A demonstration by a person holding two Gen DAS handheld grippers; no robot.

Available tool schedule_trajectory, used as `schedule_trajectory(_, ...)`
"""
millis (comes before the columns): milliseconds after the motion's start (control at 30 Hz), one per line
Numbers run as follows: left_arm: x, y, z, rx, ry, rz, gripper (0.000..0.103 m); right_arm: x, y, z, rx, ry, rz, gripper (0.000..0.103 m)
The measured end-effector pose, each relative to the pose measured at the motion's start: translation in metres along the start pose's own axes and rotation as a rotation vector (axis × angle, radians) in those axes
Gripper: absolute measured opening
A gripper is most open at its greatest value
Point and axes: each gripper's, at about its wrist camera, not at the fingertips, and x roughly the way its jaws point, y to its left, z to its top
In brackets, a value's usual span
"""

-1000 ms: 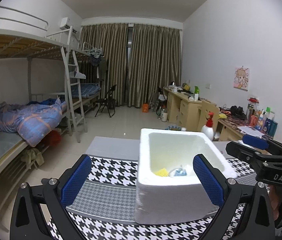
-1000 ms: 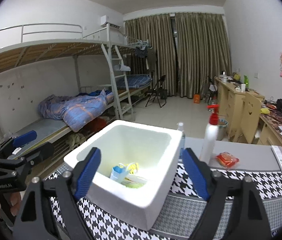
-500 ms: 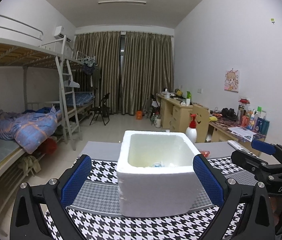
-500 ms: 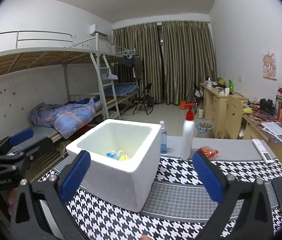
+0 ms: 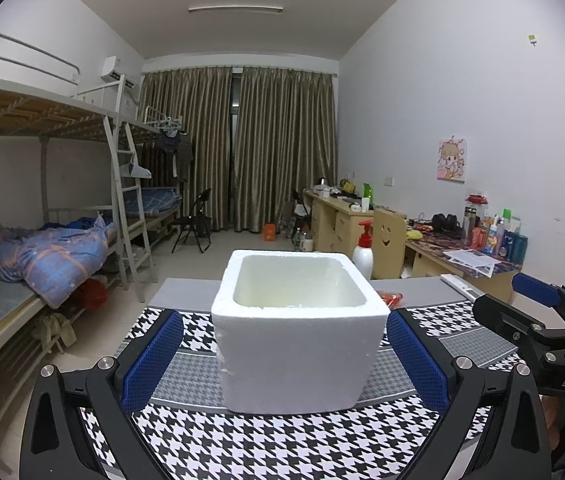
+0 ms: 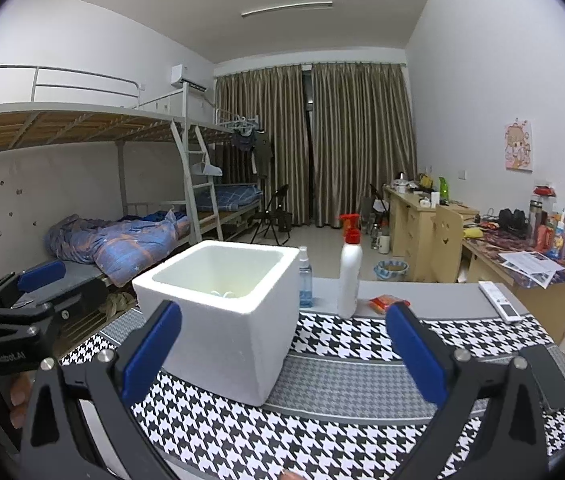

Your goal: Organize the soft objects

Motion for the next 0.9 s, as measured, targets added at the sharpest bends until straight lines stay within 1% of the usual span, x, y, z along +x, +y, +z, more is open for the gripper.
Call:
schedule_trajectory(133, -0.007, -0.004, -0.004, 0.006, -0.014, -0.003, 0.102, -0.006, 0.001, -0.006, 0.001, -0.005, -0.009, 0.103)
schedule_trajectory(400, -0.012, -0.008, -0.008, 0.006, -0.015, -0.007, 0.102, -0.016, -0.006, -0.015, 0.014, -0.011, -0.017, 0.103)
schedule_trajectory(633, -0.016, -0.015, -0.011, 0.013, -0.014, -0.023, 0.102, -0.028, -0.009, -0.020, 0.012, -0.025, -0.026, 0.103)
schedule_trajectory(900, -0.016, -0.015, -0.016, 0.010, -0.002, -0.033, 0.102, -0.030, -0.009, -0.026, 0.012, -0.020, -0.032, 0.103)
